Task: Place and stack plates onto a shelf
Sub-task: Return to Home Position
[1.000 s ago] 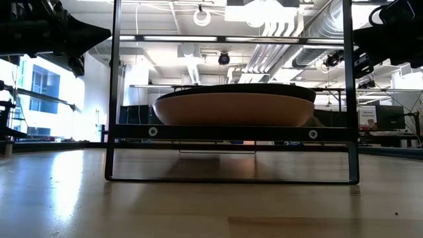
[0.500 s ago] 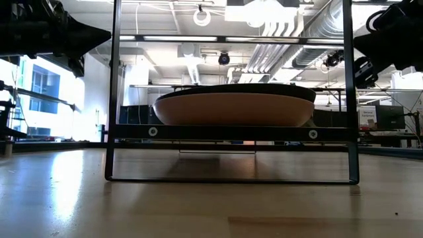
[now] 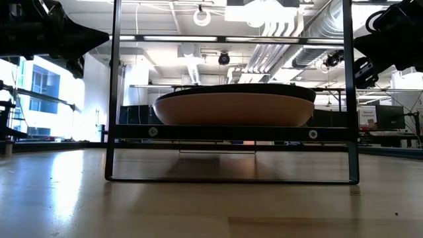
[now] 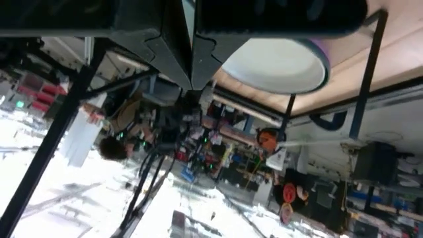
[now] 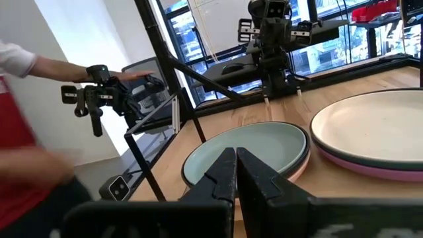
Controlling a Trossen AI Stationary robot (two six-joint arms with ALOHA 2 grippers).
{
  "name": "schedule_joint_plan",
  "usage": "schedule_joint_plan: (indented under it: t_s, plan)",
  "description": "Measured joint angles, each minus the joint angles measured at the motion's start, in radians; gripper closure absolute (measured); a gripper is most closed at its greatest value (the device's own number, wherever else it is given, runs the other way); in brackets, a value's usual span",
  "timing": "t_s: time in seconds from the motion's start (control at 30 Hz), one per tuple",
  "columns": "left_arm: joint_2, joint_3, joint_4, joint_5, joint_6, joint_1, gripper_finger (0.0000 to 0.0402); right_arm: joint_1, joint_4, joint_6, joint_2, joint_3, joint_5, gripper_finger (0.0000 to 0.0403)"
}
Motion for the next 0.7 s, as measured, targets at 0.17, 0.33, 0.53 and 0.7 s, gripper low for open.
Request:
schedule_joint_plan:
  t_s: [0.17, 0.33, 0.53, 0.7]
  plan:
    - [0.000, 0.000, -0.014, 0.000, 0.000, -0.011, 0.0401, 0.000, 0.000, 0.000, 0.000, 0.000, 0.000, 0.0402]
    - [0.003, 0.002, -0.136, 0.058, 0.201, 0.016, 0.0401, 0.000, 0.001, 0.000, 0.001, 0.000, 0.000, 0.0402]
    - [0.000, 0.001, -0.144, 0.140, 0.270, 0.020, 0.0401, 0.000, 0.001, 0.000, 0.001, 0.000, 0.000, 0.0402]
    - [0.000, 0.001, -0.138, 0.159, 0.131, 0.020, 0.0401, 0.000, 0.001, 0.000, 0.002, 0.000, 0.000, 0.0402]
